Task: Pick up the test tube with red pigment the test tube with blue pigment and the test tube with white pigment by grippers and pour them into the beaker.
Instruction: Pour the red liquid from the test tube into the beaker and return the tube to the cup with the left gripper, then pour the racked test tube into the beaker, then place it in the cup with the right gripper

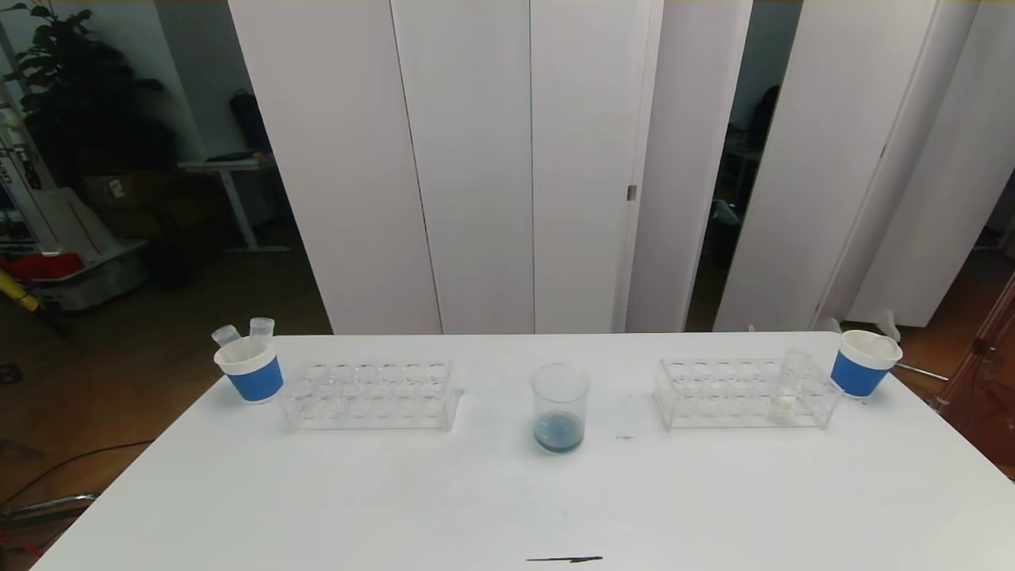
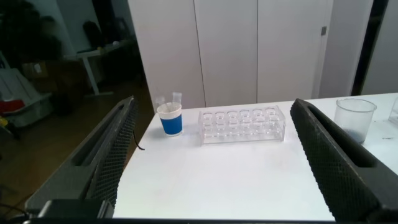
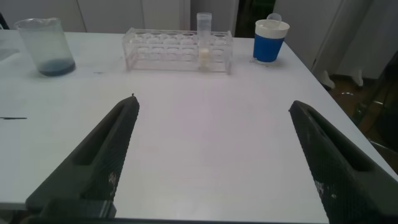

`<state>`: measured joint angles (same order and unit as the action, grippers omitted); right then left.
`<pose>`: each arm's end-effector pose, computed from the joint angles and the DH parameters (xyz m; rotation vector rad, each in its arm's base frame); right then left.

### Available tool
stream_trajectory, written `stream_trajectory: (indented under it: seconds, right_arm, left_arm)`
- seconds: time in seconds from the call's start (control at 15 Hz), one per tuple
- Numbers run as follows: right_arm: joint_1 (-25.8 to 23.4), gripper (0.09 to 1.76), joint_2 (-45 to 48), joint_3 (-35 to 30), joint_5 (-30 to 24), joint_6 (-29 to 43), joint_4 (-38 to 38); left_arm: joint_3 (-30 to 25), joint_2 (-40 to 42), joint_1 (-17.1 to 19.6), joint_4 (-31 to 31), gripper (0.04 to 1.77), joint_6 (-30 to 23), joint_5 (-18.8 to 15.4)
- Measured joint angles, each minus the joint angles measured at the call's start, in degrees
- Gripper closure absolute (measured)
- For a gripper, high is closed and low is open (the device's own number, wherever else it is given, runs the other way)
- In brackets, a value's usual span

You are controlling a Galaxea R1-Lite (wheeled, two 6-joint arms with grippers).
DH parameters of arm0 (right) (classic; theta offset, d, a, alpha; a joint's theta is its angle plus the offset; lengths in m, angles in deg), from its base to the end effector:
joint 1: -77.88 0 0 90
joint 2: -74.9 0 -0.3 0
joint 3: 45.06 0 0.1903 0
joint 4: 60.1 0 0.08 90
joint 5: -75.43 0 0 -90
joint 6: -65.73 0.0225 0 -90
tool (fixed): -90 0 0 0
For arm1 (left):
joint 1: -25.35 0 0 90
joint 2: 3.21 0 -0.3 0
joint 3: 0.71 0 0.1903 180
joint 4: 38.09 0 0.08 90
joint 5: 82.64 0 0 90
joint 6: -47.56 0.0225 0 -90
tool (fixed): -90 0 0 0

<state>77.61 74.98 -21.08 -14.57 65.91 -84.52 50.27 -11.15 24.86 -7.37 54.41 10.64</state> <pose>-0.0237 0.0001 0.0765 0.0032 0.0063 -0.0047 -0.0579 0.0018 0.1932 0.1120 -0.2118 0.0613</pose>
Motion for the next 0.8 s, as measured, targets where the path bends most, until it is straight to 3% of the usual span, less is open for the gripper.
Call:
stream_trajectory:
  seconds: [0.27, 0.6, 0.8]
  right_arm:
    - [0.0, 0.12, 0.0, 0.0, 0.0, 0.0, 0.0]
    - [0.0, 0.12, 0.0, 0.0, 0.0, 0.0, 0.0]
    - [0.0, 0.12, 0.0, 0.0, 0.0, 0.0, 0.0]
  left_arm:
    - [-9.6, 6.3, 0.2, -1.7, 0.06, -2.2, -1.5]
    - [-24.8, 7.9, 0.2, -14.5, 0.06, -4.5, -2.3]
    - [-27.2, 8.0, 0.3, -7.8, 0.06, -5.1, -3.1]
